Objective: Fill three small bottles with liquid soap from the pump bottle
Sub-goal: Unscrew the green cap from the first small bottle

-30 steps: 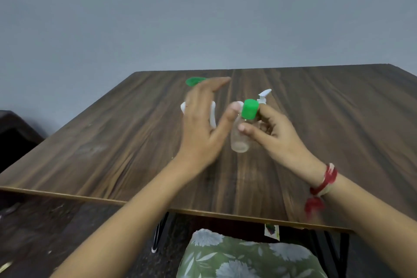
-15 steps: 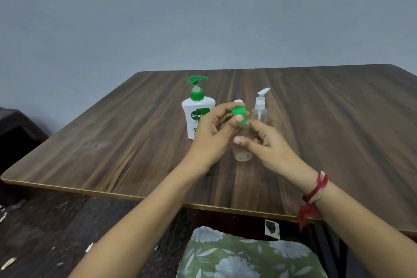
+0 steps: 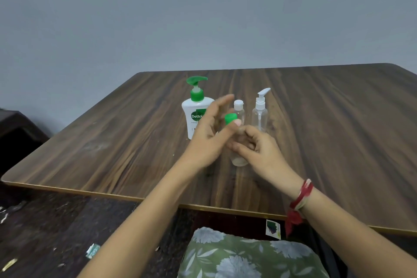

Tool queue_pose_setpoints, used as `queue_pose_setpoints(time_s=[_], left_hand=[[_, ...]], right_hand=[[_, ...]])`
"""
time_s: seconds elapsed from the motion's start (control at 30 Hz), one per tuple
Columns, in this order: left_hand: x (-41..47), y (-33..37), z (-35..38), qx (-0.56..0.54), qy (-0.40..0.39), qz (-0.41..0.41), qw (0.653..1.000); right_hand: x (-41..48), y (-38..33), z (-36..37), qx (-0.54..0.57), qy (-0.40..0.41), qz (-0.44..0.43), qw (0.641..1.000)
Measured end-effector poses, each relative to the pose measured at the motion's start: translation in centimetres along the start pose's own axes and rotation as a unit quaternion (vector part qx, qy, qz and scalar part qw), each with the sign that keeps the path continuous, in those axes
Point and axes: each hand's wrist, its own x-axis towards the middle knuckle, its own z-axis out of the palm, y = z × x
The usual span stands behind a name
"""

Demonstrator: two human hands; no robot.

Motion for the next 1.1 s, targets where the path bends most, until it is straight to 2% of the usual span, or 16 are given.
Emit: queue_pose_setpoints(time_s=[0.07, 0.1, 0.2, 0.27, 0.37, 0.47, 0.5, 0.53, 0.63, 0.7, 0.8, 1.1], left_hand=[[0.4, 0.7, -1.8, 0.049, -0.107, 0.031, 0.993], [0.6, 0.9, -2.5, 0.072, -0.127, 0.03, 0.989], [1.2, 1.3, -3.2, 0.086, -0.111, 0.01, 0.99], [1.4, 1.2, -2.7, 0.128, -0.075, 0.024, 0.989], [1.3, 1.0, -1.3, 0.216, 0.042, 0.038, 0.975], [1.5, 0.5, -0.7, 0.325, 0.142, 0.055, 0.933], [1.6, 0.5, -0.7, 0.353, 0.134, 0.051, 0.925], [1.7, 0.5, -0.9, 0.367, 0.093, 0.046, 0.924], [1.7, 1.0, -1.9, 0.287, -0.156, 0.023, 0.945], [1.8, 1.4, -2.9, 0.24, -0.258, 0.018, 0.936], [2.4, 2.2, -3.9, 0.245, -0.288, -0.001, 0.926], [2.7, 3.2, -3.9, 0.311, -0.249, 0.047, 0.916]], right_hand=[[0.0, 0.2, -0.5, -0.016, -0.006, 0.002, 1.0], [-0.1, 0.1, -0.6, -0.024, -0.011, 0.002, 1.0], [-0.3, -0.2, -0.5, -0.031, -0.01, -0.002, 0.999], [-0.3, -0.4, -0.3, -0.045, 0.002, -0.006, 0.999], [-0.3, -0.5, -0.1, -0.084, 0.023, -0.011, 0.996], [-0.5, -0.7, 0.0, -0.105, 0.017, -0.014, 0.994], [-0.6, -0.9, 0.1, -0.105, 0.01, -0.016, 0.994], [-0.6, -0.9, 0.1, -0.103, 0.006, -0.016, 0.995], [-0.5, -0.9, -0.2, -0.065, 0.012, -0.005, 0.998], [-0.4, -0.8, -0.5, -0.057, 0.011, 0.001, 0.998], [-0.5, -0.7, -0.7, -0.07, 0.007, -0.004, 0.998], [-0.2, -0.8, -1.6, -0.094, 0.011, -0.032, 0.995]])
